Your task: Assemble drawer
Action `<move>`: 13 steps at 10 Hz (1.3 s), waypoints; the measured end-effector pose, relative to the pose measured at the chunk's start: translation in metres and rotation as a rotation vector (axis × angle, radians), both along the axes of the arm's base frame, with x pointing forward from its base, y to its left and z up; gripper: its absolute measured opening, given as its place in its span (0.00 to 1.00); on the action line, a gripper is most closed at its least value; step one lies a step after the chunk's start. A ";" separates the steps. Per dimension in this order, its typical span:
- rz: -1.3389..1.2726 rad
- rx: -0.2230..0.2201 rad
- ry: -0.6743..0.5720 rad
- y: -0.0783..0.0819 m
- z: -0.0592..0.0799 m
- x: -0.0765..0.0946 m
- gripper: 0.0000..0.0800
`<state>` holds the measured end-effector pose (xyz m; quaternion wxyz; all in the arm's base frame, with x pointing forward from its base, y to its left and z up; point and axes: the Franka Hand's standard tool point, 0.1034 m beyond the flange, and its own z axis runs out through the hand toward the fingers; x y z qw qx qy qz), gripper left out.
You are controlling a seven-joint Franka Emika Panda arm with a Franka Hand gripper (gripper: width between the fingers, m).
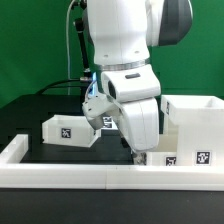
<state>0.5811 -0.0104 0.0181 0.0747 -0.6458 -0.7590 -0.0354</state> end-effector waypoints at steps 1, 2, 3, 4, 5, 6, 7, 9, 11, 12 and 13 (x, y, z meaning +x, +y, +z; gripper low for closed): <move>0.000 0.000 0.000 0.000 0.000 0.000 0.81; -0.001 0.000 0.001 0.000 0.000 0.000 0.81; -0.004 0.000 0.000 0.000 0.000 0.000 0.81; -0.017 0.002 0.002 0.004 -0.001 -0.001 0.81; -0.033 0.004 0.003 0.008 -0.001 -0.002 0.81; -0.040 0.007 0.002 0.013 -0.002 -0.003 0.81; -0.047 0.010 0.008 0.018 -0.003 -0.006 0.81; -0.063 0.017 0.012 0.034 -0.002 -0.007 0.81; -0.061 0.021 0.013 0.043 -0.001 -0.007 0.81; -0.071 0.020 0.015 0.044 -0.001 -0.006 0.81; -0.071 0.019 0.014 0.043 -0.001 -0.006 0.81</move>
Offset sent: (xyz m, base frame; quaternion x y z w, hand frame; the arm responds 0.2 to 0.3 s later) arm -0.0064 0.0171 0.0034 -0.0169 0.0221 0.0360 0.9990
